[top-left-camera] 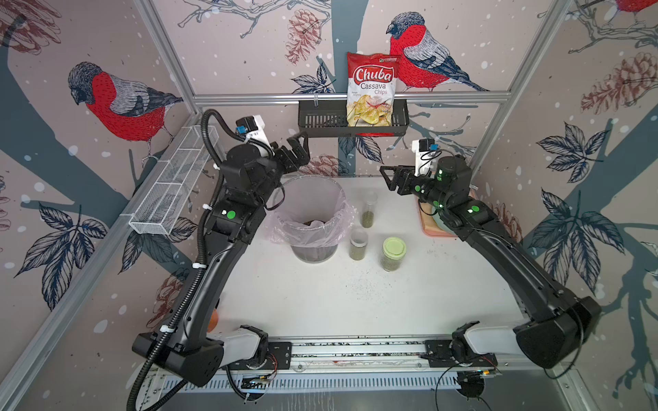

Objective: Empty moldy mung beans from jars
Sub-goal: Adjust the trash bin at the center of the board.

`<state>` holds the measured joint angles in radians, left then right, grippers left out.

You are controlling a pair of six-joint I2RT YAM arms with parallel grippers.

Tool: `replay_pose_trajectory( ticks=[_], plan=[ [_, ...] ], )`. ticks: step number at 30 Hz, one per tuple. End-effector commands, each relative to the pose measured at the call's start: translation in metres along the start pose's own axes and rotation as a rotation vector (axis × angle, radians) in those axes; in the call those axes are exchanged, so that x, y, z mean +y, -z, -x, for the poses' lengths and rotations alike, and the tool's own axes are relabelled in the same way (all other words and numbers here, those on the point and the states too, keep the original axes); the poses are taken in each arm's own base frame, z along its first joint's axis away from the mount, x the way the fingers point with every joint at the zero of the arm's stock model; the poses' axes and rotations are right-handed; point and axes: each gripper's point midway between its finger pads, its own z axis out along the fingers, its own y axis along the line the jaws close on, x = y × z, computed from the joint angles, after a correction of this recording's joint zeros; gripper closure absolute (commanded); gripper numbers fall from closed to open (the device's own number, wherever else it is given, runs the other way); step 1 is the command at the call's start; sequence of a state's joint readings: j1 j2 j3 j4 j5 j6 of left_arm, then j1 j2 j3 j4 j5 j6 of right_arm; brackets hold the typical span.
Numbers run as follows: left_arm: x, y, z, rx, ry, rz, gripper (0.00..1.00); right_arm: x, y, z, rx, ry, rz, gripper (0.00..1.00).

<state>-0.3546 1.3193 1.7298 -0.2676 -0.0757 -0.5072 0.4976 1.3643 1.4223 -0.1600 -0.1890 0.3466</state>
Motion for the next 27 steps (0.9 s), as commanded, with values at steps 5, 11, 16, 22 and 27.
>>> replay_pose_trajectory(
  ticks=[5, 11, 16, 22, 27],
  plan=[
    [-0.004, 0.024, -0.004, 0.005, -0.010, -0.043, 0.00, 0.024, -0.011, -0.009, 0.109, 0.018, 0.021, 0.26],
    [0.027, 0.045, -0.006, -0.006, -0.015, 0.107, 0.00, 0.036, -0.015, -0.024, 0.173, 0.024, 0.027, 0.26],
    [0.016, 0.053, -0.047, 0.134, -0.050, -0.016, 0.00, 0.037, -0.013, -0.033, 0.186, 0.043, 0.009, 0.25],
    [-0.063, 0.063, -0.121, 0.330, -0.236, -0.180, 0.00, -0.003, -0.006, -0.018, 0.128, -0.002, -0.118, 0.18],
    [-0.088, 0.079, -0.212, 0.546, -0.294, -0.215, 0.00, -0.046, 0.016, 0.010, 0.031, -0.064, -0.243, 0.17]
  ],
)
